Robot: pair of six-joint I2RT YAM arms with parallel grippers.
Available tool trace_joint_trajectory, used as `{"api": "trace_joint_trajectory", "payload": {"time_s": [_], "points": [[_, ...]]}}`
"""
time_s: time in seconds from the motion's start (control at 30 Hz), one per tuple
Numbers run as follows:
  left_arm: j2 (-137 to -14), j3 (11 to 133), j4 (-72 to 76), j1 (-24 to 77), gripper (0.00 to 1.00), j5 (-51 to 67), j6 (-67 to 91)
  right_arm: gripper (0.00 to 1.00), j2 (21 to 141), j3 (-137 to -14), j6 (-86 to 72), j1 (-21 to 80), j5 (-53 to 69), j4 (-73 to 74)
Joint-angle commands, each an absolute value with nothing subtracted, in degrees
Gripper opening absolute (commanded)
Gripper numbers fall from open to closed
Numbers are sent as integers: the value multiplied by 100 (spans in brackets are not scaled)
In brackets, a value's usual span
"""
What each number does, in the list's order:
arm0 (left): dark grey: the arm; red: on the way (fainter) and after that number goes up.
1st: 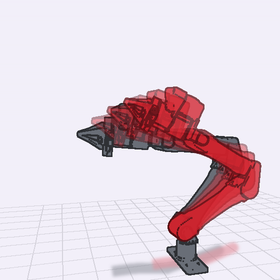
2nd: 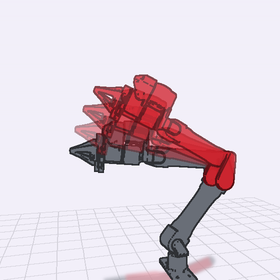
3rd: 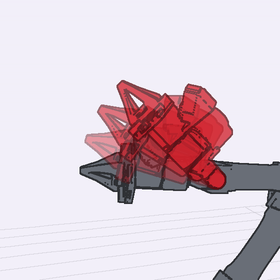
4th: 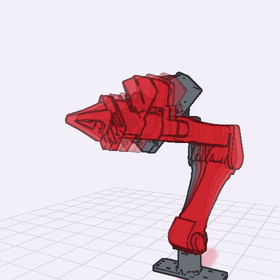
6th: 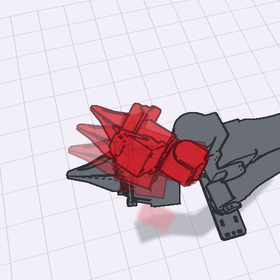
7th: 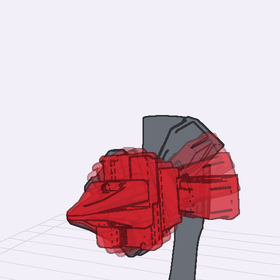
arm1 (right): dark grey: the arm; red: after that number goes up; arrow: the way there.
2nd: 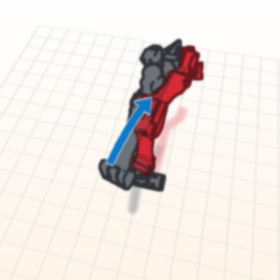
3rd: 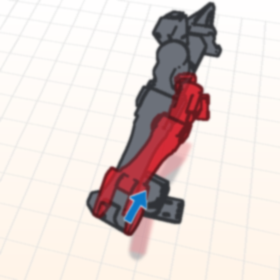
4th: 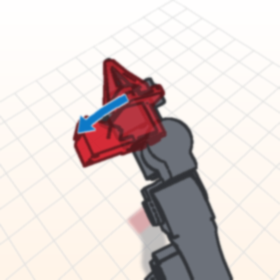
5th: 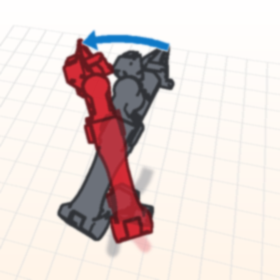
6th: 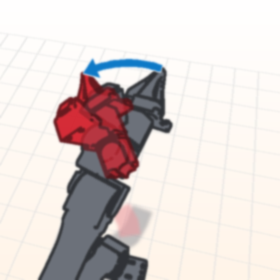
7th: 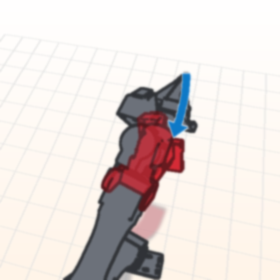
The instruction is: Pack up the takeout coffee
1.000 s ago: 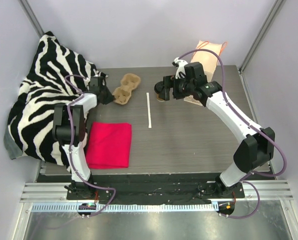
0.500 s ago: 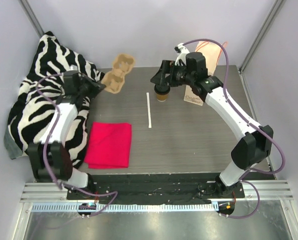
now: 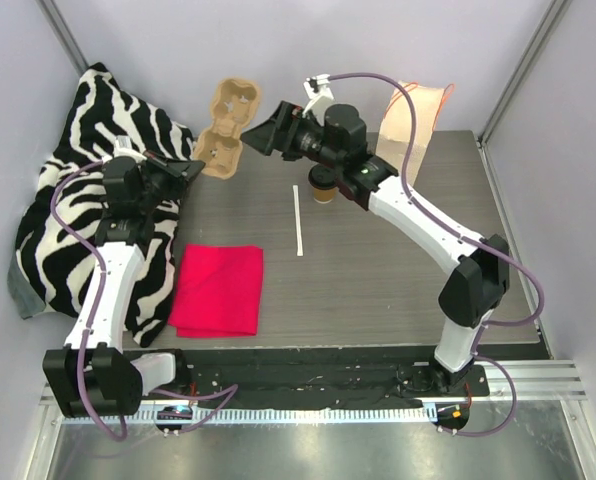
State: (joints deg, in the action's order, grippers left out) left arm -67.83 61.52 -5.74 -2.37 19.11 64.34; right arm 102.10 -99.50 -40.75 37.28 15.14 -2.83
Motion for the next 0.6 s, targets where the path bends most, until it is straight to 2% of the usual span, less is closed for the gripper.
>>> {"api": "trace_joint_trajectory", "payload": {"time_s": [0.0, 0.2, 0.3, 0.4, 0.43, 0.5, 0.53, 0.57], "points": [[-6443, 6030, -35, -220, 0, 1995, 6627, 79, 10519, -10546, -3920, 4051, 741, -642], [-6188, 5757, 167, -228, 0, 1951, 6574, 72, 10995, -11083, -3955, 4227, 484, -185], [-6117, 5669, 176, -220, 0, 1969, 6583, 65, 11030, -11162, -3850, 4332, 387, -237], [-6073, 5599, 237, -220, 0, 1986, 6636, 46, 11083, -11250, -3657, 4412, 255, -176], [-6065, 5599, 211, -220, 0, 2047, 6636, 32, 11092, -11267, -3621, 4430, 229, -158], [-6038, 5607, 132, -220, 0, 2074, 6592, 18, 11074, -11268, -3490, 4438, 167, -88], [-6047, 5721, -208, -220, 5, 2118, 6513, 8, 11057, -11259, -3454, 4447, 150, -53], [-6056, 5800, -402, -237, 12, 2162, 6408, 4, 10996, -11198, -3402, 4439, 123, -35]]}}
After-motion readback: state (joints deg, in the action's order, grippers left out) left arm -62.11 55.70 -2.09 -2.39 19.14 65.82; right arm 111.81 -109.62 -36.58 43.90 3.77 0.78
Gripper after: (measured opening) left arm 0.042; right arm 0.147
